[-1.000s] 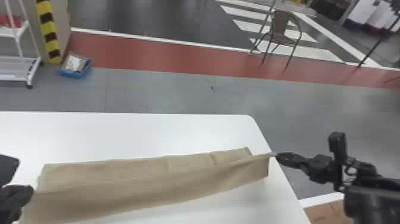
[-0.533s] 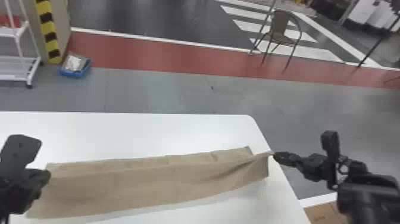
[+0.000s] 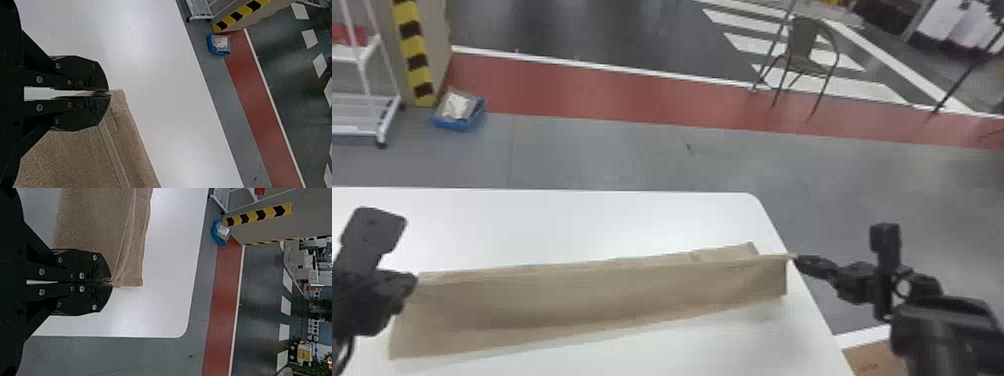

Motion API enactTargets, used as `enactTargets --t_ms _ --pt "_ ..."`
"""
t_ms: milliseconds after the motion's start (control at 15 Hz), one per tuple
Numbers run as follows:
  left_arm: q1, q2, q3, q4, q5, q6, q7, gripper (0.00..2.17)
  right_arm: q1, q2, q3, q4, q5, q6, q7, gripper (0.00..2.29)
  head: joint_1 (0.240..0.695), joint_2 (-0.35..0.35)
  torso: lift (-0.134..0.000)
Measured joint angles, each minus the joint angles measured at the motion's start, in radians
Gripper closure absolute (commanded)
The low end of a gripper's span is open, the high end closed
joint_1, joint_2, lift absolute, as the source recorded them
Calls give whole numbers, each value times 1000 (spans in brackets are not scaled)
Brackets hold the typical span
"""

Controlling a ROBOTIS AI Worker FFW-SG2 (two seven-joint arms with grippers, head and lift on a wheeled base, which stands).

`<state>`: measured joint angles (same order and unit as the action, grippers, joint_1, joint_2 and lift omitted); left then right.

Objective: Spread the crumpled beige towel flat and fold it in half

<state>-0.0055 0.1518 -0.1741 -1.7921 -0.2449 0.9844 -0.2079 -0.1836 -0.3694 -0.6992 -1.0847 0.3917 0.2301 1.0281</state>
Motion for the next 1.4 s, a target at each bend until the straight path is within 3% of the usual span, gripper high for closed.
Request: enactTargets --t_ms 467,600,733,1067,1133,1200,1267,1400 --pt "-42 0 -9 51 3 -3 0 1062 -23 34 10 11 -43 -9 -84 1349 695 -346 0" --pt "-50 -3 -10 76 3 -19 2 1062 -27 38 22 12 -44 -11 -100 1342 695 -340 0" --pt "-63 -10 -11 107 0 -33 3 1055 -33 38 36 23 -37 -17 -128 1129 695 -339 0" --pt "-101 -25 -22 174 -3 -72 13 1055 -57 38 81 71 -11 -16 -196 1129 695 -335 0" --pt "-114 -28 -24 199 -3 -89 17 1055 -70 36 90 94 -3 -19 -222 913 695 -334 0" --pt "-126 -31 -25 224 -4 -105 22 1055 -83 34 100 117 2 -18 -255 309 695 -334 0" --pt "-141 -34 -25 253 -4 -122 27 1028 -98 32 113 148 8 -18 -316 -2 695 -336 0" --pt "-161 -38 -25 293 -4 -141 31 468 -112 32 145 190 11 -50 -435 12 695 -342 0"
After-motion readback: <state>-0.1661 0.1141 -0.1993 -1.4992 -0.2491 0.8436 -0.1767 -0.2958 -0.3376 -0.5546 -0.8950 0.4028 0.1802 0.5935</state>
